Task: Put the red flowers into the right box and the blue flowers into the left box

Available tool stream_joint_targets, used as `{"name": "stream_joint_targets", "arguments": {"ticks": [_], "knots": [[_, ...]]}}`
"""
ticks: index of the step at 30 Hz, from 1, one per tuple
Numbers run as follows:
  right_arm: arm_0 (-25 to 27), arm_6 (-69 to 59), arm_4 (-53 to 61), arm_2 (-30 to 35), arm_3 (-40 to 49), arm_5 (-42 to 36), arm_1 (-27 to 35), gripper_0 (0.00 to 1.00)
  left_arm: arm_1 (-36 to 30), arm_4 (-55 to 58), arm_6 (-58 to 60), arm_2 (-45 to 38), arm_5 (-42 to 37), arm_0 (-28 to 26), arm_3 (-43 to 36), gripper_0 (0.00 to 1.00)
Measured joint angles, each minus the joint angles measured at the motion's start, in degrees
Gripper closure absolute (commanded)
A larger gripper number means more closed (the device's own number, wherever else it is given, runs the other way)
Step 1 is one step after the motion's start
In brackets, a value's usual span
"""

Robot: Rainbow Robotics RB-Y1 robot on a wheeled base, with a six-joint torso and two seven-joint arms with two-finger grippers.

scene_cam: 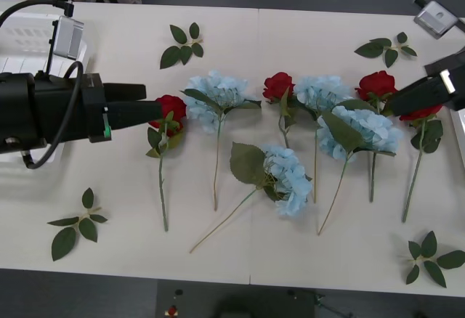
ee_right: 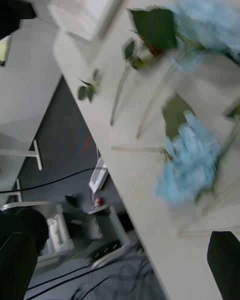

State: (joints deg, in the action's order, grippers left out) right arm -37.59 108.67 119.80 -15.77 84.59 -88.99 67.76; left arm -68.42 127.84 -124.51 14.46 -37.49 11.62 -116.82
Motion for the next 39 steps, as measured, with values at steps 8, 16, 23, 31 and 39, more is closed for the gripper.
{"name": "stream_joint_targets", "arguments": {"ticks": [8,16,23,31,39], "knots": [[-5.77,-57.70,-23.81,13.17,-0.50,-20.95,-4.08,0.00,-2.35,-11.13,16.77,8.94,-7.30,6.64,17.69,0.00],[-7.49,-55.13,-46.28,-0.54,-9.80,-12.26,-4.08,0.00,3.13,-22.37,25.06,30.24,-7.29,22.46,28.67,0.00],[-7.74,-46.33,-50.42,-8.28,-21.81,-3.11,-4.10,0.00,11.58,-27.70,25.06,32.87,-7.29,26.35,36.97,0.00],[-10.26,-44.92,-51.83,-15.31,-33.00,9.03,-7.43,0.00,17.01,-33.52,25.06,35.84,-7.29,28.26,42.15,0.00],[-10.79,-41.67,-55.92,-16.68,-37.18,13.24,-15.55,0.00,21.27,-40.55,25.06,37.74,-7.32,32.72,46.37,0.99]]}}
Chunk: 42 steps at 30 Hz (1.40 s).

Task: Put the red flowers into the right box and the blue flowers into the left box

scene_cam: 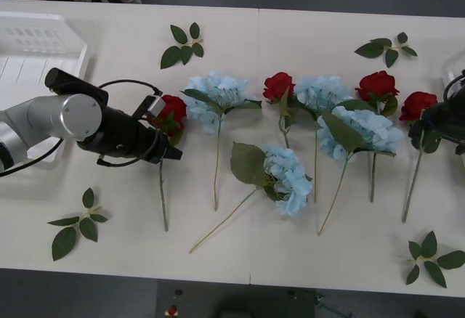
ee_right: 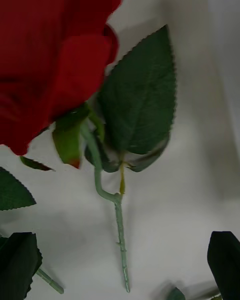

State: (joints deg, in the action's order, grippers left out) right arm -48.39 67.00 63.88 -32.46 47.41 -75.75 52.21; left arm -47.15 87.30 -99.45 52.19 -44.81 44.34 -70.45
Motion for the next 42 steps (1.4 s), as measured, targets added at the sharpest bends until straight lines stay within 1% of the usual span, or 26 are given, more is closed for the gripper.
{"name": "stream_joint_targets", "arguments": {"ticks": [3,7,13,14,15,16,17,18,19,20,22,23,24,25,26,27,28,30,33,34,36,39,42], "knots": [[-0.09,1.40,-3.40,0.78,-0.75,0.47,-2.45,0.00,0.83,-0.93,0.00,-0.03,0.00,0.37,0.59,1.00],[-0.51,1.40,-5.31,0.51,-3.74,4.49,-4.93,0.00,0.98,-1.35,0.00,-0.03,0.00,0.37,0.59,1.00],[-0.97,1.41,-7.43,0.38,-7.41,7.99,-7.24,0.00,0.97,-2.71,0.00,-0.03,0.01,0.37,0.57,1.00],[-0.97,1.42,-7.61,0.38,-7.65,8.21,-7.40,0.05,0.91,-2.71,0.00,-0.03,0.01,0.37,0.51,1.00],[-0.97,1.42,-7.75,0.38,-7.86,8.36,-7.54,0.15,0.73,-2.72,0.00,-0.03,0.01,0.37,0.35,1.00],[-0.97,1.43,-7.86,0.38,-8.04,8.56,-7.65,0.20,0.24,-2.77,0.00,-0.03,0.07,0.37,-0.24,1.00],[-0.97,1.43,-7.98,0.38,-8.29,8.96,-7.78,0.33,-0.60,-2.84,0.00,-0.03,0.26,0.37,-1.29,1.00],[-0.97,1.44,-8.18,0.38,-8.64,9.52,-7.91,0.43,-1.86,-2.81,0.00,-0.04,0.72,0.37,-2.75,1.00],[-0.97,1.44,-8.49,0.38,-9.06,10.16,-8.15,0.45,-3.60,-2.21,0.00,-0.08,1.23,0.37,-5.03,1.00],[-0.97,1.45,-8.78,0.39,-9.56,10.88,-8.42,0.50,-5.72,-0.25,0.00,-0.35,1.49,0.37,-7.78,1.00],[-0.98,1.47,-8.96,0.39,-10.58,11.65,-9.07,0.53,-10.11,7.18,-0.02,-1.98,1.57,0.37,-13.65,1.00],[-0.98,1.49,-8.94,0.39,-10.98,11.81,-9.37,0.67,-12.20,12.87,-0.08,-3.55,1.59,0.36,-16.62,1.00],[-1.04,1.51,-8.94,0.40,-11.14,12.07,-9.57,0.79,-13.82,17.75,-0.27,-5.37,1.75,0.36,-18.98,1.00],[-1.08,1.55,-8.94,0.40,-11.24,12.51,-9.67,0.86,-15.02,23.22,-1.10,-7.67,2.63,0.36,-21.49,1.00],[-1.08,1.60,-8.94,0.40,-11.35,13.12,-9.73,1.00,-15.64,27.83,-2.86,-10.25,4.20,0.34,-23.53,1.00],[-1.08,1.65,-8.93,0.40,-11.49,13.59,-9.83,1.00,-15.67,30.68,-5.31,-12.90,5.81,0.33,-25.22,1.00],[-1.09,1.68,-8.92,0.40,-11.70,13.87,-9.85,1.00,-15.04,31.30,-8.21,-15.36,7.58,0.35,-26.57,1.00],[-1.34,1.70,-8.84,0.41,-11.95,13.89,-9.85,1.00,-11.76,29.74,-13.77,-19.64,12.50,0.39,-29.01,1.00],[-1.61,1.72,-8.63,0.98,-12.58,13.73,-9.86,1.00,-2.96,25.02,-15.07,-21.17,21.00,1.78,-30.18,1.00],[-1.64,1.73,-8.33,1.69,-12.63,13.32,-9.84,1.00,0.58,22.61,-15.07,-20.83,22.55,2.60,-29.92,1.00],[-1.76,1.79,-8.12,4.00,-12.67,11.75,-9.83,1.00,7.44,16.54,-15.07,-19.64,22.81,4.47,-28.20,1.00],[-3.15,3.21,-8.10,7.96,-12.79,7.92,-9.50,1.00,16.20,1.85,-15.07,-17.34,22.81,7.23,-23.92,1.00],[-6.23,10.40,-8.09,9.88,-12.79,4.12,-7.43,1.00,22.29,0.18,-15.07,-15.08,22.99,9.80,-18.87,1.00]]}}
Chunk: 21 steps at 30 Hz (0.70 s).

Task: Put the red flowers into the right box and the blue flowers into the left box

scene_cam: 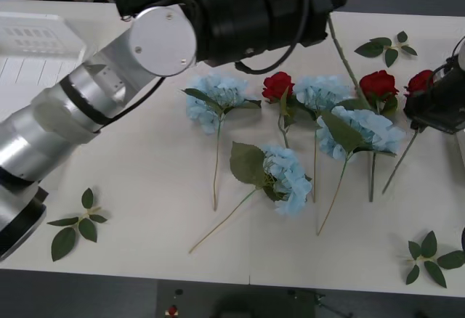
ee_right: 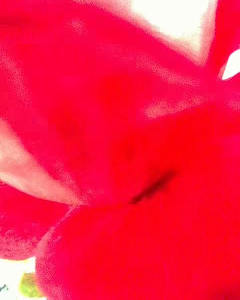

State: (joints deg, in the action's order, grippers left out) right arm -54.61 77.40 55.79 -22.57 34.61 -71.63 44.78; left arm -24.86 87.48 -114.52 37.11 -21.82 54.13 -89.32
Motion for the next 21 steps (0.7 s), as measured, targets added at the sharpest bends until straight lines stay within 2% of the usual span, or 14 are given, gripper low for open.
{"name": "stream_joint_targets", "arguments": {"ticks": [4,10,12,14,18,21], "knots": [[-6.06,9.98,-0.17,-3.30,1.18,-3.11,5.42,1.00,2.30,-2.00,0.00,1.58,0.73,1.25,2.46,1.00],[-12.23,17.36,-8.40,-22.42,12.26,2.37,17.47,1.00,-0.68,1.52,0.00,2.79,0.73,1.26,2.40,1.00],[-12.21,18.77,-10.74,-24.71,12.81,5.44,19.12,1.00,-1.53,1.53,0.00,3.09,0.73,1.26,2.40,1.00],[-11.15,18.76,-12.25,-24.33,10.79,10.03,19.31,1.00,-1.89,1.49,0.00,3.06,0.73,1.26,2.40,1.00],[-6.95,18.76,-12.42,-23.38,4.85,21.34,18.82,1.00,-1.89,1.49,0.00,3.06,0.73,1.26,2.40,1.00],[-3.26,18.47,-12.94,-26.26,2.27,29.13,18.57,1.00,-1.88,1.49,0.00,3.06,0.73,1.26,2.40,1.00]]}}
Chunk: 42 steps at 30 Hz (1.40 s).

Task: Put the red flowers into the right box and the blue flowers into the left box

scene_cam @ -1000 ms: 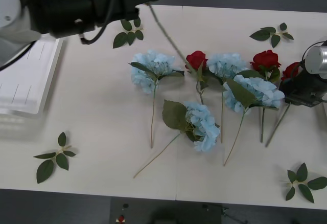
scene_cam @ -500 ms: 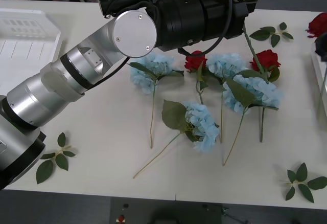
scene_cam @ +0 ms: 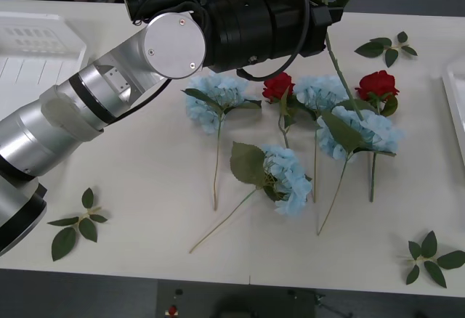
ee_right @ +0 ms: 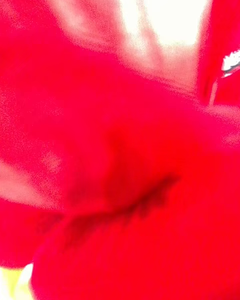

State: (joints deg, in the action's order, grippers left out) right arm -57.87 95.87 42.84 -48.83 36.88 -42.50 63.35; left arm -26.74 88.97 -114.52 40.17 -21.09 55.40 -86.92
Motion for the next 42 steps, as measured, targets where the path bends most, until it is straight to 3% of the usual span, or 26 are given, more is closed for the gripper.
{"name": "stream_joint_targets", "arguments": {"ticks": [4,8,9,11,14,20,27,30,33,39,42], "knots": [[3.86,-6.30,-5.65,-3.40,-1.89,3.27,-1.42,1.00,0.00,0.00,0.00,0.00,0.00,0.00,0.00,1.00],[5.39,-12.60,-6.62,-1.82,-4.34,3.34,-3.87,1.00,0.00,0.00,0.00,0.00,0.00,0.00,0.01,1.00],[5.41,-12.60,-6.62,-1.20,-4.66,3.34,-4.25,0.97,0.00,0.00,0.00,0.00,0.00,0.00,0.01,1.00],[5.40,-12.60,-6.60,-0.49,-4.75,3.36,-4.50,0.60,0.00,0.00,0.00,0.00,0.00,0.00,0.01,1.00],[5.39,-12.60,-5.67,-0.60,-4.68,4.23,-4.50,0.36,0.00,0.00,0.00,0.00,0.00,0.00,0.01,1.00],[5.35,-12.22,-0.58,-1.83,-4.52,4.85,-4.49,0.19,0.00,0.00,0.00,0.00,0.00,0.00,0.01,1.00],[6.11,5.11,16.48,1.72,4.92,0.66,-0.51,0.16,0.00,0.00,0.00,0.00,0.00,0.00,0.01,1.00],[9.32,10.89,27.60,7.14,15.04,-3.93,4.01,0.16,0.00,0.00,0.00,0.00,0.00,0.00,0.01,1.00],[15.58,15.91,35.26,16.87,25.82,-5.91,7.78,0.15,0.00,0.00,0.00,0.00,0.00,0.00,0.00,1.00],[35.25,24.53,51.48,41.28,45.81,-6.52,9.57,0.15,0.00,0.00,0.00,0.00,0.00,0.00,0.01,1.00],[44.08,25.65,62.07,48.32,53.97,-6.46,9.26,0.15,0.00,0.00,0.00,0.00,0.00,0.00,0.01,1.00]]}}
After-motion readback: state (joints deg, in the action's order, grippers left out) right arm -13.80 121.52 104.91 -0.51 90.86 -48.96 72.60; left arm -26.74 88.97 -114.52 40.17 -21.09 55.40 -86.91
